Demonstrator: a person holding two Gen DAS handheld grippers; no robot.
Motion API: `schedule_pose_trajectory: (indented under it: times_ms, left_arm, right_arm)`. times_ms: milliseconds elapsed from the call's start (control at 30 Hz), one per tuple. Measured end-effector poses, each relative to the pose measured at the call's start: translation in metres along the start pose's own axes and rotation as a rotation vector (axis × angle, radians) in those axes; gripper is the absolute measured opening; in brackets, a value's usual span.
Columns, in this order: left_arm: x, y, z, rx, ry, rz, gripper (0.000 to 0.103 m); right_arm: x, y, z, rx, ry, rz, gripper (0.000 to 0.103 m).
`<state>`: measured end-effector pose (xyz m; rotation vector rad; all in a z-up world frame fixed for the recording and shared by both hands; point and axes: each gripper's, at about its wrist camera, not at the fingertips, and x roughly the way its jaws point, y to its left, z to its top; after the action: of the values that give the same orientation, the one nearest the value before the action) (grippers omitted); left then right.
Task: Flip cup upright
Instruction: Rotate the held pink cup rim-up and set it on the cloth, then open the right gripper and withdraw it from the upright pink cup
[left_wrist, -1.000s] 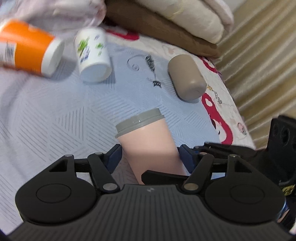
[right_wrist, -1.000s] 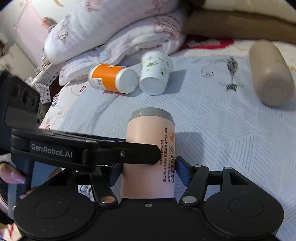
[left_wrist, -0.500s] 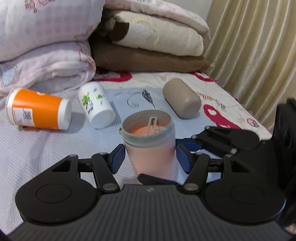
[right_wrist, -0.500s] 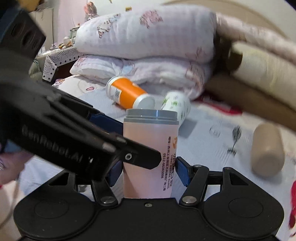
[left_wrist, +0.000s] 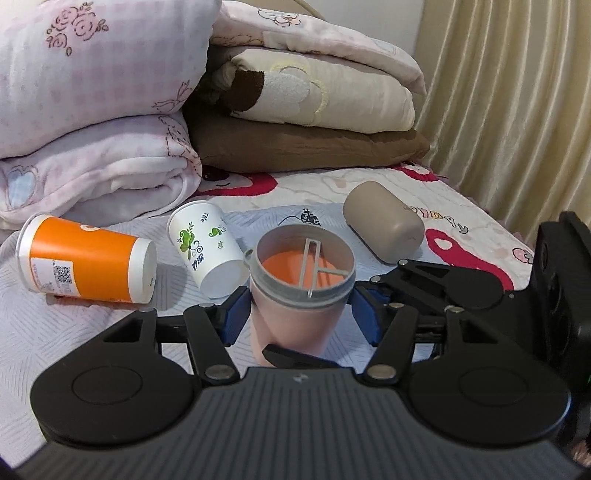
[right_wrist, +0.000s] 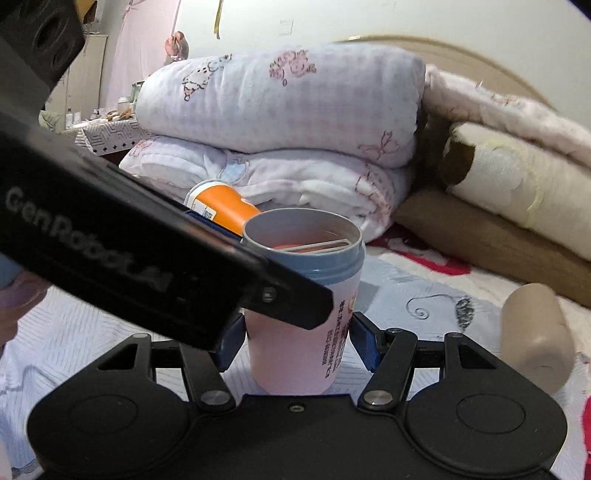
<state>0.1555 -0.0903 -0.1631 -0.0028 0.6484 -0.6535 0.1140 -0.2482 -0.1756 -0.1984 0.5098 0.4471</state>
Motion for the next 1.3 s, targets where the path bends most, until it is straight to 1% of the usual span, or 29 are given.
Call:
schedule_pose_trajectory:
  times_ms: [100,333,433,500,600,633,667,700,800,967,1067,1167,1233,1300]
  left_arm:
    - [0.002,-0.001,0.0,0.005,0.011,-0.001,0.058]
    - [0.0,-0.003,-0.004,-0.004,0.005,0.0,0.059]
    - [0.0,-0.005,-0.004,0.017,0.0,-0.001,0.059]
    - [-0.001,-0.006,-0.005,0.017,-0.007,-0.013,0.061]
    - [-0.002,-0.007,-0.006,0.017,-0.012,-0.017,0.062]
    - [-0.002,-0.008,-0.006,0.021,-0.013,-0.017,0.063]
    - [-0.002,-0.008,-0.006,0.024,-0.013,-0.018,0.063]
    - [-0.001,-0.008,-0.006,0.025,-0.013,-0.016,0.063]
    - [-0.001,-0.005,-0.006,0.009,-0.01,-0.016,0.063]
    - [-0.003,-0.001,-0.008,-0.006,-0.001,-0.015,0.064]
    - [-0.004,-0.001,-0.01,-0.008,0.002,-0.011,0.068]
    - [-0.006,0.001,-0.01,-0.029,0.025,0.003,0.068]
    - [-0.009,0.0,-0.009,-0.044,0.06,0.0,0.068]
    - [-0.016,-0.005,-0.007,-0.036,0.096,0.029,0.068]
  right_arm:
    - [0.0,-0.002,0.0,0.011,0.003,0.007,0.067]
    - [-0.004,0.002,-0.005,-0.012,-0.008,0.007,0.067]
    - [-0.004,0.001,-0.004,-0.003,-0.005,0.007,0.067]
    - [-0.003,-0.002,-0.003,0.02,-0.002,0.015,0.068]
    - [-0.003,-0.006,-0.003,0.042,0.001,0.025,0.068]
    - [-0.003,-0.005,-0.002,0.045,0.007,0.025,0.071]
    - [-0.003,-0.005,-0.002,0.05,0.013,0.025,0.077]
    - [-0.002,-0.005,-0.002,0.058,0.016,0.027,0.078]
    - [-0.003,-0.004,-0.002,0.068,0.019,0.037,0.078]
    - [-0.005,-0.001,0.0,0.064,0.018,0.026,0.079]
    - [-0.006,0.0,-0.001,0.058,0.024,0.021,0.08]
    - [-0.008,0.003,-0.001,0.009,0.035,0.004,0.082]
    - [-0.011,0.0,-0.001,0.023,0.044,-0.011,0.083]
    - [-0.018,-0.003,0.0,0.055,0.051,-0.014,0.083]
